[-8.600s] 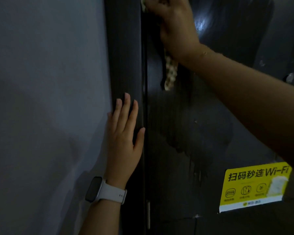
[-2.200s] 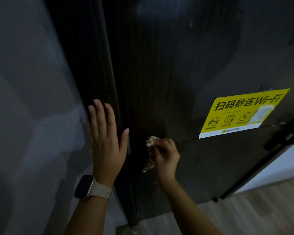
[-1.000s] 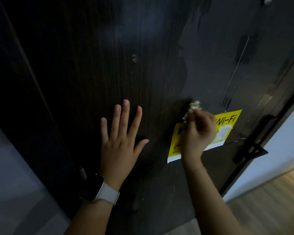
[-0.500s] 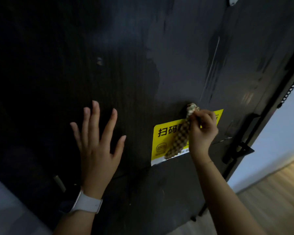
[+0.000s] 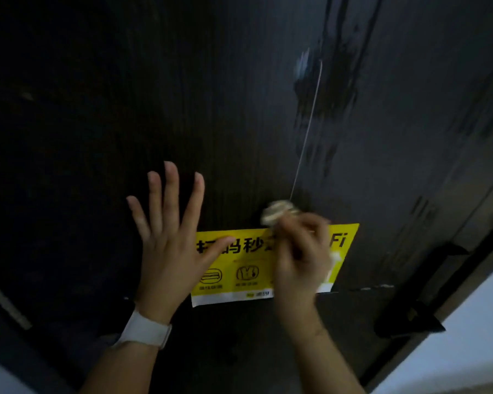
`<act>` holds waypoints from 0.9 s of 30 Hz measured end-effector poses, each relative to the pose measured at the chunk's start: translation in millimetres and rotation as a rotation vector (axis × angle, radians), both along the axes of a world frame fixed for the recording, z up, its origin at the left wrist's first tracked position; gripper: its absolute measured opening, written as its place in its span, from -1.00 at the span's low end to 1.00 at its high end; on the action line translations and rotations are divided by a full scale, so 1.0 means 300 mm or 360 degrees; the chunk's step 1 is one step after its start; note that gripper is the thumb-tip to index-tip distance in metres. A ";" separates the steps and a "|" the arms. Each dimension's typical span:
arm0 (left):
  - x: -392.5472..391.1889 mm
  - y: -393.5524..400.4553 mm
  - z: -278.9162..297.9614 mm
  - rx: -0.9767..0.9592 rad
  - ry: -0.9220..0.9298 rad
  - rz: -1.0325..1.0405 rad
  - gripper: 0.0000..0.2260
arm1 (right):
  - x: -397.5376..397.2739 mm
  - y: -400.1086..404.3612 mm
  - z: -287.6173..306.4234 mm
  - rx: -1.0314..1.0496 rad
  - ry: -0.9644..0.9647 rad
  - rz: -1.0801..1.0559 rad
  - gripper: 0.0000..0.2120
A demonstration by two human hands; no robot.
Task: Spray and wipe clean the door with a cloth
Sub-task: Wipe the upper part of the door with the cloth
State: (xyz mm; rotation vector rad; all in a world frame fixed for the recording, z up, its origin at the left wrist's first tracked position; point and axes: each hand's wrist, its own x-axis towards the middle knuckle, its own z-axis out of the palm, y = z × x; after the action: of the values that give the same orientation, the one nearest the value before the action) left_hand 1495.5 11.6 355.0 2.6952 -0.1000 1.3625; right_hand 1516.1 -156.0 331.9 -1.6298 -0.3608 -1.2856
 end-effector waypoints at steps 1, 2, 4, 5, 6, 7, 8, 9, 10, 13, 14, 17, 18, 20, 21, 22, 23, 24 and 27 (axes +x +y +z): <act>0.000 0.002 -0.001 0.0010 -0.0005 0.0006 -0.11 | -0.014 0.045 -0.006 -0.0227 -0.0018 0.0078 -0.69; 0.000 0.002 -0.001 0.0020 -0.0009 0.0014 -0.10 | -0.021 0.072 -0.012 -0.0431 -0.0032 0.0116 -0.65; -0.001 -0.001 0.000 0.0031 0.0004 0.0030 -0.09 | -0.010 0.056 -0.013 -0.0667 -0.0061 0.0110 -0.58; -0.001 -0.001 0.001 0.0030 0.0016 0.0033 -0.09 | 0.002 0.020 -0.009 -0.0681 -0.0075 0.0070 -0.54; -0.002 -0.001 0.002 0.0029 0.0026 0.0037 -0.09 | 0.013 -0.028 -0.002 -0.0634 -0.0091 -0.0011 -0.51; -0.002 -0.001 0.005 0.0029 0.0036 0.0045 -0.09 | 0.028 -0.081 0.008 -0.0531 -0.0104 -0.0127 -0.51; -0.002 -0.001 0.006 0.0030 0.0051 0.0052 -0.08 | 0.042 -0.135 0.026 -0.0389 -0.0101 -0.0246 -0.54; -0.001 -0.001 0.007 0.0029 0.0066 0.0056 -0.08 | 0.052 -0.178 0.047 -0.0228 -0.0087 -0.0335 -0.59; 0.000 -0.001 0.009 0.0026 0.0076 0.0057 -0.08 | 0.058 -0.196 0.065 -0.0090 -0.0068 -0.0377 -0.64; 0.000 -0.005 0.007 0.0030 0.0073 0.0060 -0.08 | 0.037 -0.104 0.075 -0.0175 -0.0020 -0.0227 -0.69; -0.001 -0.003 0.005 0.0040 0.0058 0.0058 -0.07 | 0.021 -0.049 0.060 -0.0327 -0.0014 -0.0127 -0.68; -0.006 0.006 0.005 0.0072 0.0052 0.0058 -0.03 | -0.005 0.046 0.008 -0.0584 -0.0023 0.0012 -0.69; -0.007 0.008 0.006 0.0072 0.0059 0.0050 -0.04 | -0.004 0.052 0.001 -0.0565 -0.0029 -0.0006 -0.69; -0.008 0.009 0.009 0.0073 0.0064 0.0034 -0.09 | 0.007 0.033 0.007 -0.0501 -0.0063 -0.0048 -0.73; -0.009 0.008 0.009 0.0076 0.0061 0.0030 -0.11 | 0.012 0.012 0.018 -0.0482 -0.0101 -0.0104 -0.77; -0.009 0.009 0.008 0.0075 0.0054 0.0023 -0.11 | 0.020 -0.016 0.035 -0.0445 -0.0134 -0.0197 -0.79; -0.008 0.010 0.006 0.0071 0.0042 0.0011 -0.11 | 0.030 -0.050 0.060 -0.0365 -0.0151 -0.0299 -0.79; -0.007 0.011 0.004 0.0069 0.0028 0.0001 -0.11 | 0.039 -0.084 0.095 -0.0233 -0.0151 -0.0383 -0.80; -0.001 0.012 -0.001 0.0094 -0.0010 0.0008 -0.10 | 0.050 -0.109 0.177 0.0107 -0.0173 -0.0454 -0.90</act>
State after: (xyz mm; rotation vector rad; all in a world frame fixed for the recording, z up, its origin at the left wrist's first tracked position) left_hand 1495.3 15.3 354.7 2.7411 -0.1366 1.3910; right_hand 1531.1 -188.8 385.1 -1.5985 -0.1510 -1.5875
